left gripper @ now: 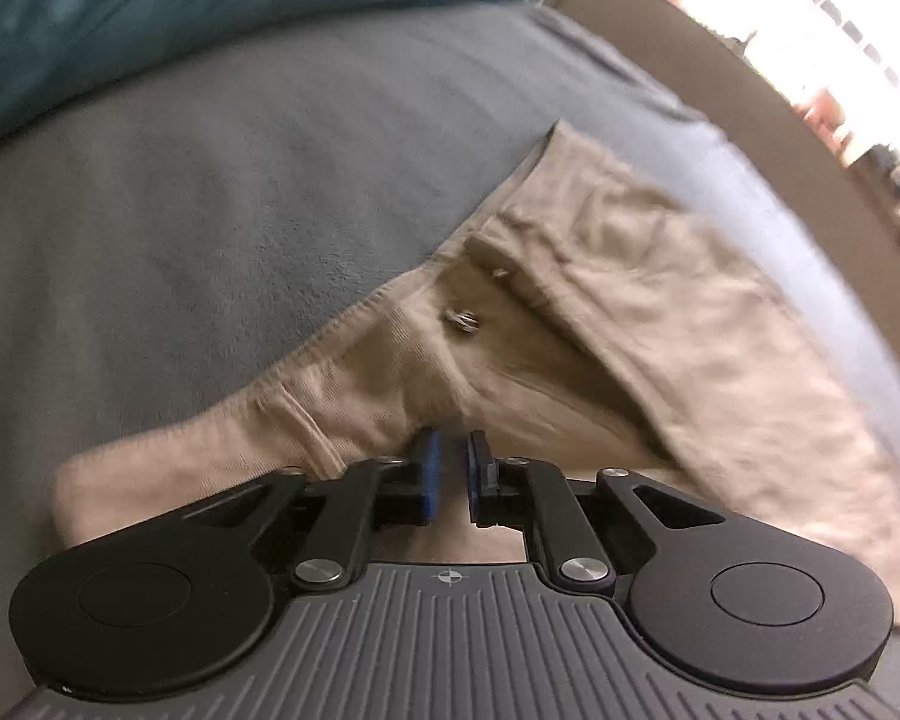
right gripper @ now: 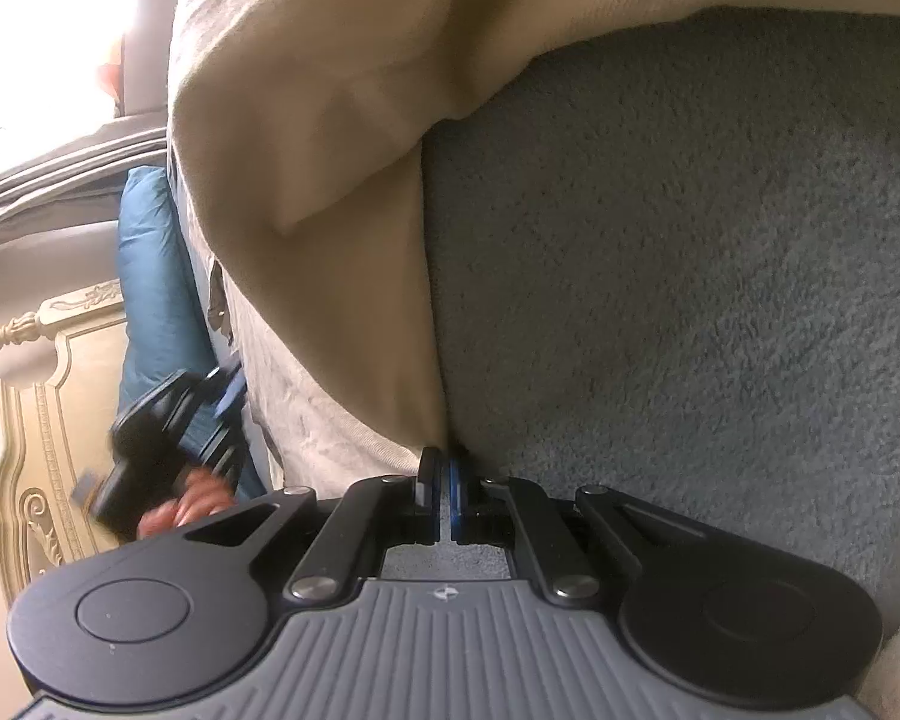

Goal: Fold clothes

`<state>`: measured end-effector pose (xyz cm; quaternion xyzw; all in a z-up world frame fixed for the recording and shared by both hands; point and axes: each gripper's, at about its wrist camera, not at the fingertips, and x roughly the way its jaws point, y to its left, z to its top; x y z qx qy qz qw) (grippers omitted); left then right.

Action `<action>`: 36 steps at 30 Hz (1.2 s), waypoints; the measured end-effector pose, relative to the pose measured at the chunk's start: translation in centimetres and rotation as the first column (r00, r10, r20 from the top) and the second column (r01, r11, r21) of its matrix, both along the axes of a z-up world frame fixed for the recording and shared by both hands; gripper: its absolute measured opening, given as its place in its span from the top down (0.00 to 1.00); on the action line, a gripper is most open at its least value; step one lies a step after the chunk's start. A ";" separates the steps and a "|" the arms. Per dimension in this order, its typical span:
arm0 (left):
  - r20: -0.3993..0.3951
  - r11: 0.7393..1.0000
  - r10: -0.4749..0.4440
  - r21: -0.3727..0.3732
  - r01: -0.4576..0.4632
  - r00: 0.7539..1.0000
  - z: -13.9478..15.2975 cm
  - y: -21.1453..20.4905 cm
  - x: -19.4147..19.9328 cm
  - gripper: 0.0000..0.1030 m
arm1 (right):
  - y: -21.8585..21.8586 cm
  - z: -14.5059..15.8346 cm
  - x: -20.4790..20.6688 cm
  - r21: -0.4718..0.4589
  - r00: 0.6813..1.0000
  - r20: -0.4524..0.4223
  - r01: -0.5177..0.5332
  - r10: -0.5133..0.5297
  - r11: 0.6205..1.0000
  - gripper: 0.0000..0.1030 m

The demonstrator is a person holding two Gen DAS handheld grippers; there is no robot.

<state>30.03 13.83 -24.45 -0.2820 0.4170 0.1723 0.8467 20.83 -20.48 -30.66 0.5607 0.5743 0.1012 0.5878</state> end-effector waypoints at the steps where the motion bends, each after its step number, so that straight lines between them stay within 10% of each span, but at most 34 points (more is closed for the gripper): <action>1: -0.001 1.000 -0.006 0.016 0.006 1.000 0.0 0.0 0.3 0.95 | 0.0 -0.1 0.0 0.004 1.000 0.004 -0.003 0.003 1.000 0.98; 10: 0.034 0.999 0.016 0.038 -0.017 0.999 0.3 -0.5 -0.4 0.95 | -0.6 -1.5 -0.4 0.096 0.997 -0.059 0.062 -0.056 0.993 0.98; 15: 0.028 0.998 0.028 0.061 -0.030 0.999 2.9 -0.8 -0.2 0.74 | -1.1 0.2 -0.1 0.041 0.999 -0.046 0.011 -0.009 0.999 0.83; 25: 0.058 0.946 -0.274 0.195 0.258 0.960 6.7 -11.6 -8.9 0.64 | -5.6 4.7 -3.3 0.005 0.997 0.080 0.020 -0.021 1.000 0.78; 36: -0.043 0.855 -0.459 0.252 0.454 0.887 5.2 -19.9 -14.5 0.61 | -20.0 13.0 -9.2 -0.362 0.963 0.258 0.175 -0.082 0.916 0.67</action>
